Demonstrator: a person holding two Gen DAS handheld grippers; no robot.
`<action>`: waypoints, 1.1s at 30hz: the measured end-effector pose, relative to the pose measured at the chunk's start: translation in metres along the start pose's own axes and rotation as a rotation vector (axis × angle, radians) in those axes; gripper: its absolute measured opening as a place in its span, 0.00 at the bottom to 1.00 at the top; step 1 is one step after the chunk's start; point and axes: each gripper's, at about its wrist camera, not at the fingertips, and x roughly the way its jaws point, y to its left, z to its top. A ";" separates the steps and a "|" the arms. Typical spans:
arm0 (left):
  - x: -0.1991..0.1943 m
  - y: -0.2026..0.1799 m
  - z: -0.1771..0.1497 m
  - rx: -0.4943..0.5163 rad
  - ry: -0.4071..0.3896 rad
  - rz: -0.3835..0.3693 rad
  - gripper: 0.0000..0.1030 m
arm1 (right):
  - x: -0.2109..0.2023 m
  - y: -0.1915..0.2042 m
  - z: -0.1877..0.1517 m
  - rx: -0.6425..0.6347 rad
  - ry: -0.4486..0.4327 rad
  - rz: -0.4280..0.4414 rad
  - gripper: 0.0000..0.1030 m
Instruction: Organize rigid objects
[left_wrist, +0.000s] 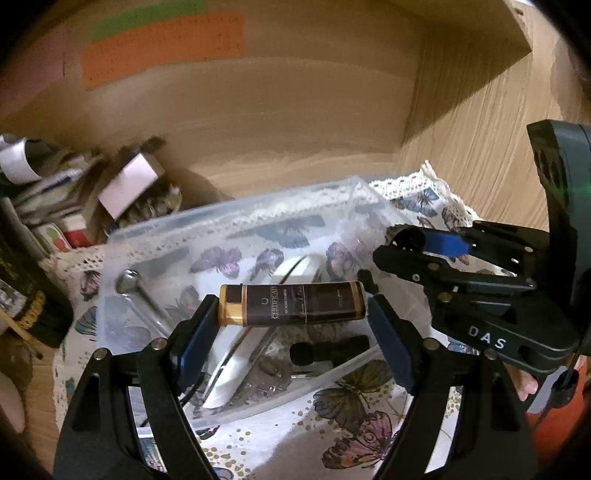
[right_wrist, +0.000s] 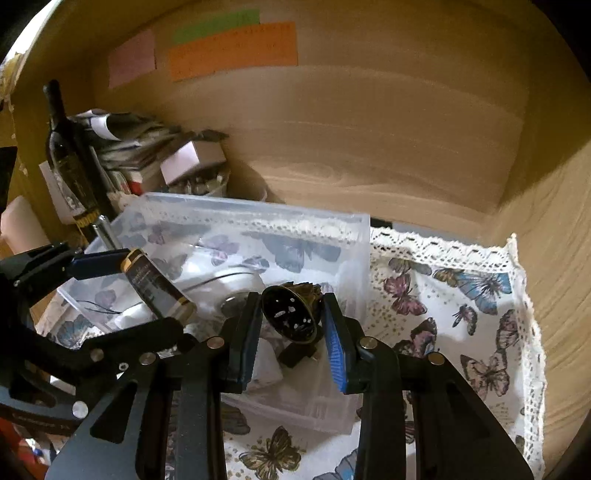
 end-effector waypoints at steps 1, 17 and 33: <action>0.002 0.001 0.000 -0.002 0.007 -0.005 0.78 | 0.002 -0.001 0.000 0.004 0.006 0.001 0.29; -0.033 0.003 0.004 -0.022 -0.067 -0.033 0.78 | -0.038 0.008 0.006 -0.008 -0.079 -0.007 0.32; -0.150 0.003 -0.008 -0.055 -0.359 0.023 0.99 | -0.149 0.027 -0.003 -0.002 -0.358 -0.035 0.88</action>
